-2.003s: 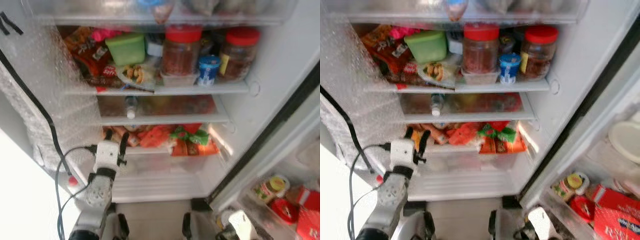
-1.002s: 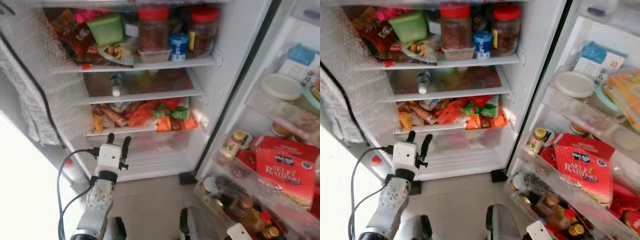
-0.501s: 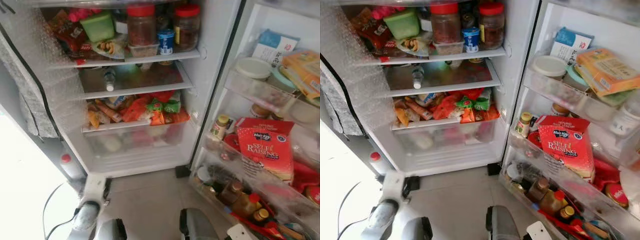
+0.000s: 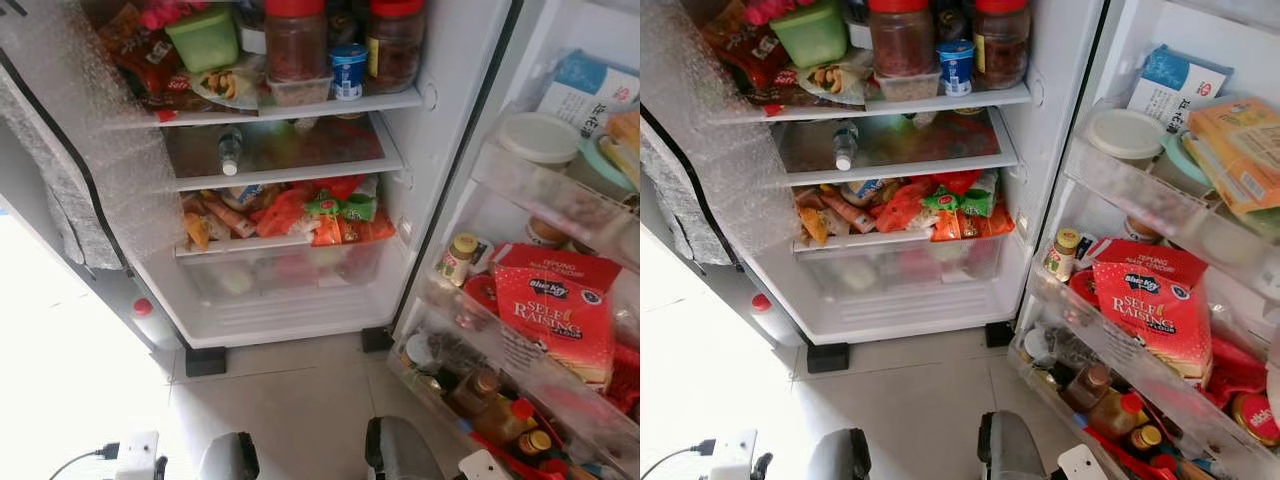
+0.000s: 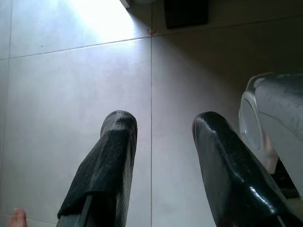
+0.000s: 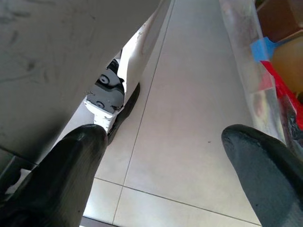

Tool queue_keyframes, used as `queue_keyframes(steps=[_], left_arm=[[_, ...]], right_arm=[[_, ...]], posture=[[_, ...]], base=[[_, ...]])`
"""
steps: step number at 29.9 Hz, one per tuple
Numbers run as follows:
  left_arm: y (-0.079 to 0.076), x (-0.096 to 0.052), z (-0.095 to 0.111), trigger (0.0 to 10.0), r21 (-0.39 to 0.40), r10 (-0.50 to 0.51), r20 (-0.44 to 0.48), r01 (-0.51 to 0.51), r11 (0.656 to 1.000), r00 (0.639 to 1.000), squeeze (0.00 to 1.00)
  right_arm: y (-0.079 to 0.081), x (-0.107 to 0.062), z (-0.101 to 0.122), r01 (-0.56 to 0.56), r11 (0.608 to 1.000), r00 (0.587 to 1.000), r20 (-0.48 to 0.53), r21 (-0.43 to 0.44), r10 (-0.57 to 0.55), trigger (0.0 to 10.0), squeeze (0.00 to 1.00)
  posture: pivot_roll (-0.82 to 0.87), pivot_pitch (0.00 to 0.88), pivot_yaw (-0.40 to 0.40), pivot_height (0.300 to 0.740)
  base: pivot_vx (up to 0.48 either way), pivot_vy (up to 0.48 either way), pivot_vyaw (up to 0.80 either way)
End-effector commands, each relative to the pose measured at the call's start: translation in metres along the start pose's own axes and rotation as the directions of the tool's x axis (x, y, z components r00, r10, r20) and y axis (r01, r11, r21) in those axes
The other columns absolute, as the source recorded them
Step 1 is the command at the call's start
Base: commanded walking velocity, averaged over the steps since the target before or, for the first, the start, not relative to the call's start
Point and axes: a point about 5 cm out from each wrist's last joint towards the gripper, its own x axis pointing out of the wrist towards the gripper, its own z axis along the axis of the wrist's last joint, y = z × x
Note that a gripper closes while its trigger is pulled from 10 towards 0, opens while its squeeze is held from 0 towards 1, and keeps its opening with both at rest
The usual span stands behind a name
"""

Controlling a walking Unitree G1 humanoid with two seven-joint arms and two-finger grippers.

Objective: Restocking fridge

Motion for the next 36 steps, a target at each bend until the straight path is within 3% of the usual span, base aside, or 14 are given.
queue_keyframes(steps=[1,10,27,36], left_arm=[[-0.003,-0.003,-0.009,10.0,-0.006,-0.017,-0.031,0.017,1.000,0.999,0.00],[-0.014,-0.003,-0.007,10.0,-0.004,-0.046,-0.026,0.046,0.999,0.999,0.00],[-0.022,-0.003,-0.005,10.0,0.001,-0.073,-0.009,0.073,0.997,0.997,0.00],[-0.026,-0.003,-0.004,10.0,0.003,-0.081,-0.009,0.081,0.997,0.997,0.00]], right_arm=[[0.010,0.003,-0.001,-0.035,0.999,0.999,0.001,0.020,0.035,10.0,0.00],[0.010,0.003,-0.002,-0.013,0.996,1.000,0.004,0.086,0.012,10.0,0.00],[0.011,0.003,-0.002,-0.020,0.996,1.000,0.013,0.091,0.019,10.0,0.00],[0.011,0.003,-0.002,-0.030,0.996,0.999,0.015,0.080,0.029,10.0,0.00]], posture=[[-0.07,0.077,0.007,0.607],[-0.07,0.077,0.011,0.607],[-0.07,0.072,0.014,0.607],[-0.07,0.065,0.010,0.661]], base=[[0.000,0.000,0.00],[0.000,0.000,0.00],[0.000,0.000,0.00],[0.000,0.000,0.00]])
